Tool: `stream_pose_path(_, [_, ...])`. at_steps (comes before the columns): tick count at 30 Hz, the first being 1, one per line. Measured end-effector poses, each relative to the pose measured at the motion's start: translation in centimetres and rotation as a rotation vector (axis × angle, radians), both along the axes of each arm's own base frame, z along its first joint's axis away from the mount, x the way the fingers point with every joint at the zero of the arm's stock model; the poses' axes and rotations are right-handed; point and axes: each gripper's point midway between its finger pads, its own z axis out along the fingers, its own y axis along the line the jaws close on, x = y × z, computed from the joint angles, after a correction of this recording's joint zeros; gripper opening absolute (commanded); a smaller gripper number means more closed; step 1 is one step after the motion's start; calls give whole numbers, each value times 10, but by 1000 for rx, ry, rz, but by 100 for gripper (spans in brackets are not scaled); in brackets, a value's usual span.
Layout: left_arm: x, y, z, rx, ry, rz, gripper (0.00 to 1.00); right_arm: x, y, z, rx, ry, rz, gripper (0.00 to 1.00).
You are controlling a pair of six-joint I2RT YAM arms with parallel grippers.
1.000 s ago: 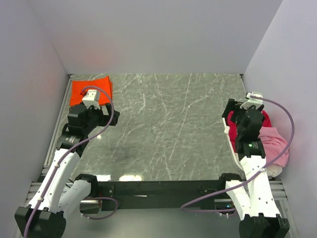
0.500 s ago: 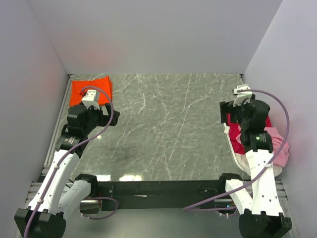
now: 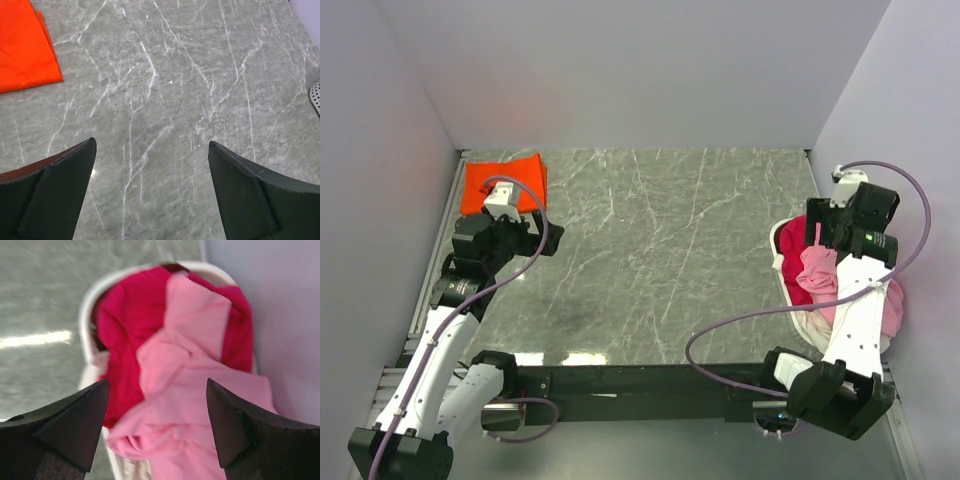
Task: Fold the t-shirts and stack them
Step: Grab the tshirt from the pile
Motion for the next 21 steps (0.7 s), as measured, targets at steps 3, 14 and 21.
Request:
stream_pose_path(3, [-1, -1, 0, -4, 1, -6, 99, -17, -15, -4, -75, 66, -58, 84])
stream_pose_path(14, [0, -5, -4, -10, 20, -24, 100, -68, -83, -10, -289, 193, -244, 77])
stream_pose_path(21, [3, -5, -12, -5, 47, -22, 99, -83, -93, -65, -270, 372, -196, 33])
